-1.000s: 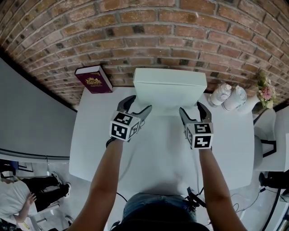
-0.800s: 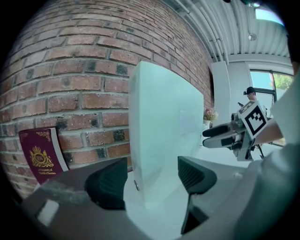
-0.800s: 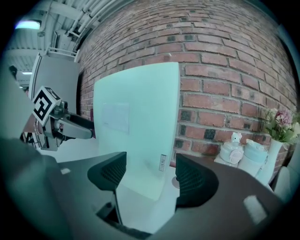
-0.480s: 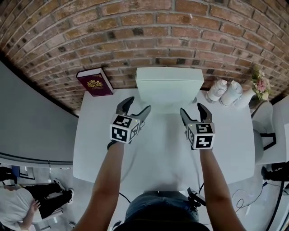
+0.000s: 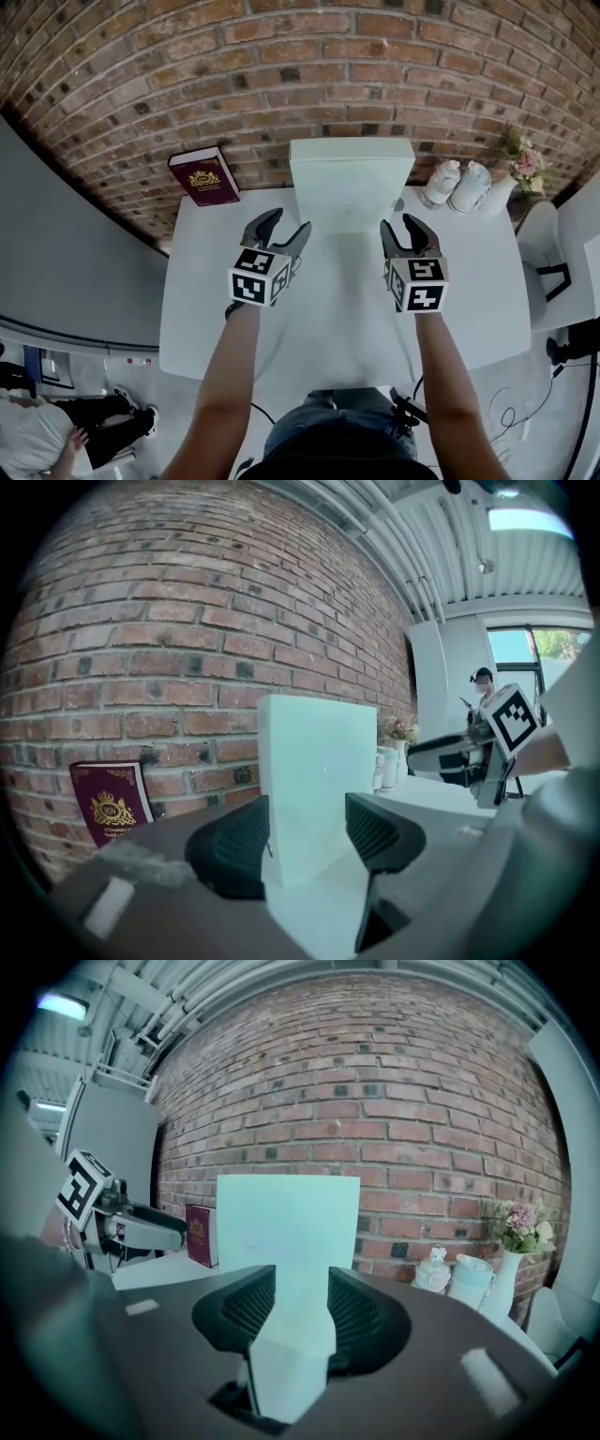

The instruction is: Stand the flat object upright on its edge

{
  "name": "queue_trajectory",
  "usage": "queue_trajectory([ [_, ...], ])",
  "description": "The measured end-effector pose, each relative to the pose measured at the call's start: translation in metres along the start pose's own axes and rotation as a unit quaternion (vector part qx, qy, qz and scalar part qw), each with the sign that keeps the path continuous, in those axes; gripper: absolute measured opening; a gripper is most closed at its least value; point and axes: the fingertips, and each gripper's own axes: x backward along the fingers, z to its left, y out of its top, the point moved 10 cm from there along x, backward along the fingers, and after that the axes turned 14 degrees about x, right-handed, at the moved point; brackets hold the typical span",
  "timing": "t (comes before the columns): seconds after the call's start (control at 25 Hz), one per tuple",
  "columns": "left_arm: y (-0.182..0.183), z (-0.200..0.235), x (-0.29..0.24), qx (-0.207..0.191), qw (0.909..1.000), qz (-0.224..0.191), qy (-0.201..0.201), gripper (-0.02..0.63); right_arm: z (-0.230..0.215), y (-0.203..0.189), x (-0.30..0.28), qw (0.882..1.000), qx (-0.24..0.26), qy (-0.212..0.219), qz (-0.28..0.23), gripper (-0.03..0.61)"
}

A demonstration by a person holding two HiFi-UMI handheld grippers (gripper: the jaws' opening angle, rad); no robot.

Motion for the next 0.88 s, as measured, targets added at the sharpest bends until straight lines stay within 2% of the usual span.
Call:
queue_trajectory([
  [0.2, 0.003, -0.006, 0.019, -0.003, 0.9998, -0.017, 0.009, 0.107, 0.010, 0.006, 0.022, 1.000, -0.001, -0.019, -0.010, 0.018],
  [0.28, 0.006, -0.010, 0.027, -0.006, 0.9996, -0.025, 0.012, 0.000, 0.013, 0.008, 0.029, 1.000, -0.004, -0.016, -0.015, 0.002],
  [0.44, 0.011, -0.017, 0.040, -0.010, 0.9992, -0.036, 0.014, 0.000, 0.016, 0.015, 0.041, 1.000, -0.014, -0.005, -0.027, 0.000],
  [0.88, 0.022, -0.045, 0.070, 0.003, 0.9951, -0.084, 0.052, 0.000, 0.013, 0.045, 0.075, 0.997, 0.012, 0.033, -0.071, -0.002],
])
